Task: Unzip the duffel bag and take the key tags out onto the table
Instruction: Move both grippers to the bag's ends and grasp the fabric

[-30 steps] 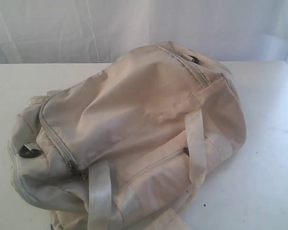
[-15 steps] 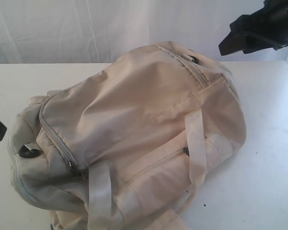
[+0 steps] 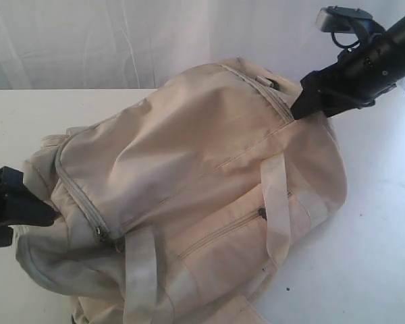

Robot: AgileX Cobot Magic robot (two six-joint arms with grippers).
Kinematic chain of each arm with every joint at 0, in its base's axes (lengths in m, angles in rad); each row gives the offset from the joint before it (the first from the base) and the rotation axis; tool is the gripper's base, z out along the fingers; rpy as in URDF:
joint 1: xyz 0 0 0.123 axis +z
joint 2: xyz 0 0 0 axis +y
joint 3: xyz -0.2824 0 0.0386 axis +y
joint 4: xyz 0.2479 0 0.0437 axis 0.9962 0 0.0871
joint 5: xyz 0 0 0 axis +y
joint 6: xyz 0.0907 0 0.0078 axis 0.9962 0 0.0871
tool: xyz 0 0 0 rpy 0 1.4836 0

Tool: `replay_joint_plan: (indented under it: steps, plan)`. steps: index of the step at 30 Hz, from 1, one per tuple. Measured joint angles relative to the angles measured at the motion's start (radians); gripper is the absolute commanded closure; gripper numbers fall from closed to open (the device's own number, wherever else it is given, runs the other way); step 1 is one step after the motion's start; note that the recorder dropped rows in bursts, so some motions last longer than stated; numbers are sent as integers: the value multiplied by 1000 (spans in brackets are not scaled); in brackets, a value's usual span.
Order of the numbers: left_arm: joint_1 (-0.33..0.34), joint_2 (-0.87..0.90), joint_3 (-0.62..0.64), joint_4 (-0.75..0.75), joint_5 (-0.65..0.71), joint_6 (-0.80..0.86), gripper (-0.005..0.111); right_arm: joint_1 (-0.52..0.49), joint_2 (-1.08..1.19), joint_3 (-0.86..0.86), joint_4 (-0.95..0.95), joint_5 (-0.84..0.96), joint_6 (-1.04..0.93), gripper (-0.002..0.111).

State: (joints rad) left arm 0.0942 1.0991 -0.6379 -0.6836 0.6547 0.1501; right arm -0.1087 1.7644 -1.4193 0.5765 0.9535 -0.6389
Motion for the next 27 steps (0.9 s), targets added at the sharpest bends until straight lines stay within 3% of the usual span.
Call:
replay_joint_plan:
  steps: [5,10,13,14,17,23,27]
  plan:
    - [0,33,61,-86,-45,60,34,21,28,-2,-9,-24,0,58]
    - [0,83,90,-145,-61,112,38,27,34,-2,-30,-34,0,84]
    - [0,104,92,-189,-80,145,62,27,36,-2,-34,-34,0,106]
    - [0,110,92,-201,-88,159,76,28,36,-2,-36,-34,0,108]
    - [0,134,92,-215,-107,209,106,29,36,-2,-47,-32,0,108]
    - [0,173,82,-226,-129,279,106,32,26,-2,-152,-16,86,108]
    - [0,179,-13,-176,-94,281,106,32,-17,3,-206,9,137,108]
